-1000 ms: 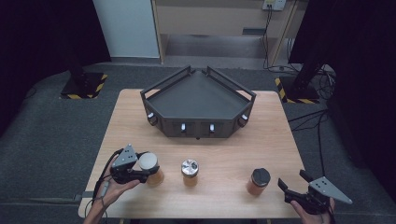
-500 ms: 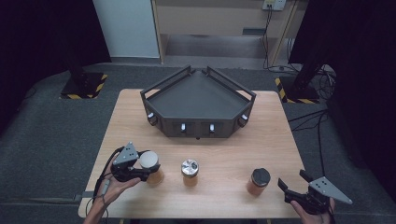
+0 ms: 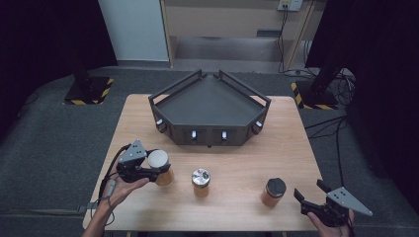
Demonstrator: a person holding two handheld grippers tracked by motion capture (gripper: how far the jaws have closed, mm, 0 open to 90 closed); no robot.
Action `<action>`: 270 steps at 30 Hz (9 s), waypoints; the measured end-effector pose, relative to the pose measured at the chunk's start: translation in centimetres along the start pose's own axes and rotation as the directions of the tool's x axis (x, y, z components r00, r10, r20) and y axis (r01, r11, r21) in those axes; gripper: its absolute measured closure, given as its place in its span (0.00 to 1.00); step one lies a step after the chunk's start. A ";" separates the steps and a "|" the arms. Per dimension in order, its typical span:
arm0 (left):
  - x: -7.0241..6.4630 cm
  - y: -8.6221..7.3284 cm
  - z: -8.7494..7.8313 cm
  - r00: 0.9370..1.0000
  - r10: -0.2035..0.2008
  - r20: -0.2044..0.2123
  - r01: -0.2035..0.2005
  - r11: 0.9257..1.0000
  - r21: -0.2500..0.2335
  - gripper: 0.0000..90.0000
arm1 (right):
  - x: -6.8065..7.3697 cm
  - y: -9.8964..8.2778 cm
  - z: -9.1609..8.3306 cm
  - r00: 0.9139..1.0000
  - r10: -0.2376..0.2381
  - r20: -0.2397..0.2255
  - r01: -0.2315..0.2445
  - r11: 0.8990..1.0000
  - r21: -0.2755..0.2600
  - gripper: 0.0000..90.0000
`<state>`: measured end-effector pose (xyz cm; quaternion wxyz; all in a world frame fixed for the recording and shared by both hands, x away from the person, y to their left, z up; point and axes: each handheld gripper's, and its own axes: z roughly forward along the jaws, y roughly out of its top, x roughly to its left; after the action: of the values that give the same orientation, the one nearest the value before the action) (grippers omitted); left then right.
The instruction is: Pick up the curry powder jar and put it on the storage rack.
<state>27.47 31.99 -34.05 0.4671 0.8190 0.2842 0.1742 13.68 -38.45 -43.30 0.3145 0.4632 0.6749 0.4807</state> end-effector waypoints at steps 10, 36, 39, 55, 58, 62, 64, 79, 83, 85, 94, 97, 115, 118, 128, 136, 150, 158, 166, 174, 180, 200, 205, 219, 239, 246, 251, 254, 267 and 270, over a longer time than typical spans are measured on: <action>0.8 2.9 0.3 1.000 -0.020 -0.007 0.020 1.000 -0.009 0.36 | 0.0 0.0 0.0 1.000 0.001 -0.001 -0.001 1.000 -0.001 0.11; 2.5 11.3 1.1 0.998 -0.036 -0.056 0.035 0.999 -0.025 0.36 | -0.2 -0.1 0.0 1.000 0.008 -0.007 -0.008 1.000 -0.003 0.11; 2.8 12.2 1.3 0.997 -0.042 -0.068 0.041 0.999 -0.026 0.36 | -0.2 -0.1 0.0 1.000 0.006 -0.007 -0.006 1.000 -0.003 0.11; 4.6 15.1 4.0 0.982 -0.105 -0.159 0.100 0.994 -0.037 0.36 | -0.3 -0.1 0.0 1.000 0.012 -0.011 -0.012 1.000 -0.006 0.11; 5.0 15.9 4.9 0.976 -0.118 -0.185 0.112 0.993 -0.039 0.36 | -0.3 -0.2 0.0 1.000 0.012 -0.011 -0.012 1.000 -0.007 0.11; 5.2 16.6 5.6 0.972 -0.122 -0.201 0.117 0.992 -0.039 0.36 | -0.4 -0.2 0.0 1.000 0.013 -0.011 -0.013 1.000 -0.008 0.11; 5.3 16.9 6.2 0.969 -0.121 -0.214 0.115 0.993 -0.040 0.36 | -0.4 -0.2 0.0 1.000 0.013 -0.012 -0.013 1.000 -0.007 0.11; 6.5 17.8 9.2 0.942 -0.183 -0.283 0.176 0.983 -0.050 0.36 | -0.4 -0.2 -0.1 1.000 0.020 -0.015 -0.020 1.000 -0.008 0.11; 7.2 17.4 9.9 0.934 -0.209 -0.290 0.205 0.978 -0.044 0.36 | -0.5 -0.2 -0.1 1.000 0.021 -0.016 -0.021 1.000 -0.006 0.11; 7.3 17.2 10.3 0.934 -0.207 -0.293 0.204 0.978 -0.038 0.36 | -0.5 -0.2 -0.1 1.000 0.020 -0.016 -0.020 1.000 -0.006 0.11; 7.5 16.4 11.3 0.926 -0.209 -0.315 0.214 0.977 -0.020 0.36 | -0.4 -0.2 -0.1 1.000 0.021 -0.016 -0.021 1.000 -0.008 0.11; 7.6 16.2 11.4 0.925 -0.211 -0.317 0.218 0.976 -0.014 0.36 | -0.4 -0.2 -0.1 1.000 0.024 -0.016 -0.024 1.000 -0.009 0.11; 7.3 15.1 11.7 0.920 -0.226 -0.321 0.222 0.974 -0.048 0.36 | -0.4 -0.2 -0.1 1.000 0.021 -0.018 -0.021 1.000 -0.010 0.11; 7.2 14.8 11.8 0.920 -0.220 -0.323 0.213 0.975 -0.059 0.30 | -0.4 -0.2 -0.1 1.000 0.019 -0.020 -0.020 1.000 -0.010 0.11; 7.0 14.8 10.4 0.920 -0.221 -0.323 0.194 0.974 -0.116 0.12 | -0.4 -0.2 -0.1 1.000 0.020 -0.020 -0.020 1.000 -0.008 0.11; 6.1 15.4 7.3 0.929 -0.196 -0.313 0.151 0.975 -0.160 0.07 | -0.4 -0.2 -0.1 1.000 0.017 -0.021 -0.017 1.000 -0.009 0.11; 4.6 14.9 3.0 0.949 -0.169 -0.268 0.120 0.974 -0.190 0.06 | -0.4 -0.2 -0.1 1.000 0.013 -0.021 -0.013 1.000 -0.010 0.11; 3.6 13.6 0.8 0.958 -0.149 -0.244 0.104 0.976 -0.190 0.07 | -0.4 -0.2 -0.2 1.000 0.012 -0.020 -0.012 1.000 -0.011 0.11; 2.5 11.8 -1.0 0.967 -0.127 -0.219 0.091 0.981 -0.169 0.07 | -0.3 -0.1 -0.2 1.000 0.011 -0.022 -0.011 1.000 -0.008 0.11; 1.3 8.9 -2.6 0.974 -0.116 -0.194 0.080 0.979 -0.187 0.07 | -0.3 -0.1 -0.2 1.000 0.007 -0.021 -0.007 1.000 -0.009 0.11; 0.6 6.6 -3.7 0.978 -0.109 -0.175 0.075 0.979 -0.189 0.06 | -0.3 -0.1 -0.2 1.000 0.007 -0.020 -0.007 1.000 -0.007 0.11; -0.6 -2.2 -4.0 0.975 -0.157 -0.157 0.128 0.975 -0.180 0.05 | -0.2 0.0 -0.2 1.000 0.004 -0.020 -0.004 1.000 -0.006 0.11; -0.8 -4.7 -3.6 0.975 -0.176 -0.135 0.150 0.971 -0.186 0.05 | -0.2 0.0 -0.1 1.000 0.003 -0.021 -0.003 1.000 -0.006 0.11; -1.9 -9.8 -3.0 0.971 -0.210 -0.111 0.186 0.963 -0.197 0.05 | -0.1 0.0 -0.1 1.000 0.004 -0.019 -0.004 1.000 -0.003 0.11; -2.7 -13.3 -2.8 0.958 -0.239 -0.156 0.219 0.966 -0.138 0.06 | -0.1 0.1 -0.1 1.000 0.004 -0.019 -0.004 1.000 0.000 0.11; -2.5 -13.9 -2.9 0.958 -0.240 -0.158 0.218 0.966 -0.140 0.07 | -0.2 0.1 0.0 1.000 0.002 -0.023 -0.002 1.000 0.002 0.11; -2.5 -14.1 -3.0 0.958 -0.238 -0.159 0.217 0.966 -0.139 0.07 | -0.2 0.1 0.0 1.000 -0.002 -0.026 0.002 1.000 0.001 0.11; -2.4 -14.1 -2.9 0.959 -0.236 -0.155 0.217 0.967 -0.133 0.06 | -0.2 0.1 0.0 1.000 0.002 -0.028 -0.002 1.000 0.002 0.11; -2.4 -14.3 -3.1 0.953 -0.253 -0.165 0.231 0.962 -0.143 0.06 | -0.2 0.1 0.1 1.000 0.001 -0.028 -0.001 1.000 0.004 0.11; -2.5 -14.3 -3.0 0.954 -0.249 -0.169 0.226 0.964 -0.141 0.06 | -0.2 0.1 0.1 1.000 0.002 -0.029 -0.002 1.000 0.003 0.11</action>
<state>19.55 38.22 -44.90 0.5047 0.7295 0.4118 0.2087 13.84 -38.59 -43.22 0.3035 0.4574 0.6795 0.4867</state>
